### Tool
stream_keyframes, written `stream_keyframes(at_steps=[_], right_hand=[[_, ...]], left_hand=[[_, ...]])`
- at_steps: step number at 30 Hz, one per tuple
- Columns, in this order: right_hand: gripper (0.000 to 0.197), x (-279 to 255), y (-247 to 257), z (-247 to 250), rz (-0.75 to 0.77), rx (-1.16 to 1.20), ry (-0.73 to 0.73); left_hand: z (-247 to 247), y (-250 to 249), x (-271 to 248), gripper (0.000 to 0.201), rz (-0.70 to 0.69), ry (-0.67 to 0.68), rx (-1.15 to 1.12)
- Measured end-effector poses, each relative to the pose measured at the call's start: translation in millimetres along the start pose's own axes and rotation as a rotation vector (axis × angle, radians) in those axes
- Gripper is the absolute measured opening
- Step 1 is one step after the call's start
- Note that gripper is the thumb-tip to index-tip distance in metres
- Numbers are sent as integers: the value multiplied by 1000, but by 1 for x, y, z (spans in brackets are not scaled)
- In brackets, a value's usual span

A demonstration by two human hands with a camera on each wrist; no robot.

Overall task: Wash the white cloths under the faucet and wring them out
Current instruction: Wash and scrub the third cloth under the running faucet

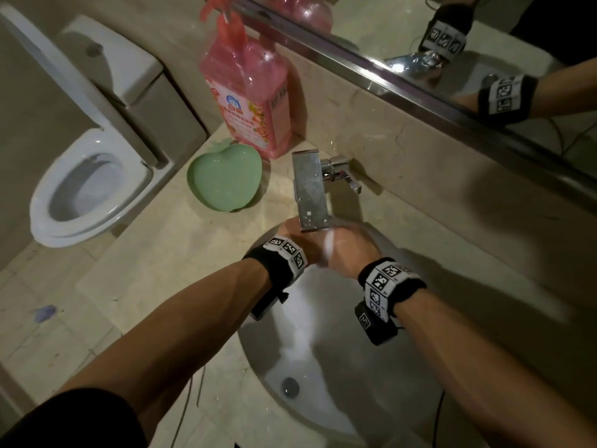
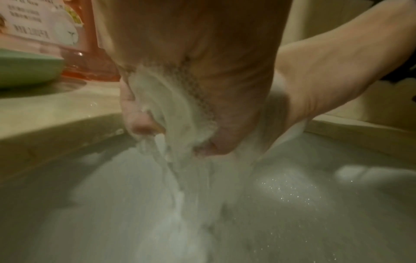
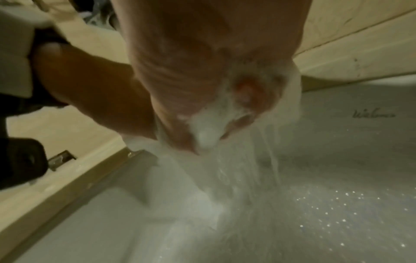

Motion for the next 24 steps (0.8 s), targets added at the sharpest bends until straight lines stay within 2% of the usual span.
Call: stream_keyframes(at_steps=[4, 6, 10, 12, 13, 15, 17, 18, 20, 22, 24], right_hand=[[30, 2, -2, 1, 18, -99, -117], [26, 4, -4, 0, 17, -69, -105], [27, 12, -15, -4, 30, 50, -46], [44, 12, -29, 2, 0, 244, -82], [56, 11, -38, 3, -32, 418, -81], [77, 8, -53, -4, -123, 784, -7], [92, 3, -59, -11, -215, 1016, 27], [90, 1, -57, -13, -236, 1077, 7], [74, -2, -48, -12, -261, 1132, -81], [71, -4, -42, -15, -310, 1190, -180], [60, -5, -35, -21, -332, 1286, -247]], left_hand=[[-7, -1, 1, 37, -41, -7, 15], [-7, -1, 1, 39, -81, -35, 23], [-3, 7, 3, 41, -129, 11, -93], [-5, 15, -4, 32, -149, 96, -241], [-9, 20, -9, 35, -140, 150, -356], [-20, 37, -13, 60, -52, 183, -430], [-25, 47, -14, 67, -42, 158, -431], [-24, 49, -17, 71, -40, 149, -519], [-22, 44, -26, 72, -75, 167, -723], [-15, 39, -33, 54, -136, 141, -817], [-13, 46, -37, 46, -97, 102, -837]])
Point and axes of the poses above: each hand's wrist, its own x-axis towards the middle knuckle, its own z-axis out of the back of the hand, y = z × x, the point moved 9 cm from there along x, towards the middle knuckle, and after that the axes turned 3 degrees about z, right-handed, at the moved point
